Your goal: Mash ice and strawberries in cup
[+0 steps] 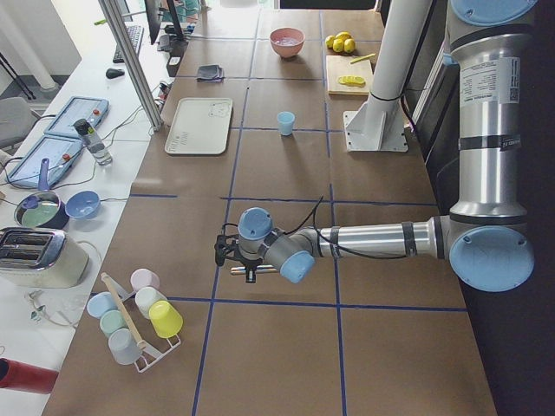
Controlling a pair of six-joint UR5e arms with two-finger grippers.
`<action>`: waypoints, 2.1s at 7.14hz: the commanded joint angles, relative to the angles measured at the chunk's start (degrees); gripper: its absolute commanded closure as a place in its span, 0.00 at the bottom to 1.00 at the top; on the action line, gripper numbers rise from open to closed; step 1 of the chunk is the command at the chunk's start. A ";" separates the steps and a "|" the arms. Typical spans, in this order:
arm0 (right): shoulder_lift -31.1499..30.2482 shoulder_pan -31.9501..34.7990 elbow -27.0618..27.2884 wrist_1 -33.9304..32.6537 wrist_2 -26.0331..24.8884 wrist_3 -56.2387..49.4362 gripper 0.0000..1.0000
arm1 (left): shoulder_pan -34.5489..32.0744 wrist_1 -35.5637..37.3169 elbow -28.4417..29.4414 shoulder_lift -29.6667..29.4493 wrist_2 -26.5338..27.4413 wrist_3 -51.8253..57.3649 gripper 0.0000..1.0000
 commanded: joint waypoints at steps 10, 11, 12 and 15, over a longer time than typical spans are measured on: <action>0.50 0.00 0.94 0.04 -0.09 0.01 0.00 | 5.28 -1.56 2.26 1.47 4.34 4.32 0.92; 0.68 0.00 0.94 -0.05 -0.18 -0.08 0.00 | 5.37 -1.65 2.44 1.47 4.25 4.32 0.46; 0.77 0.00 0.94 -0.05 -0.18 -0.08 0.00 | 5.28 -1.91 2.61 1.56 4.25 4.14 0.00; 1.82 0.00 1.90 -0.23 -0.27 1.50 0.00 | 4.58 -2.70 0.70 1.47 3.64 4.40 0.00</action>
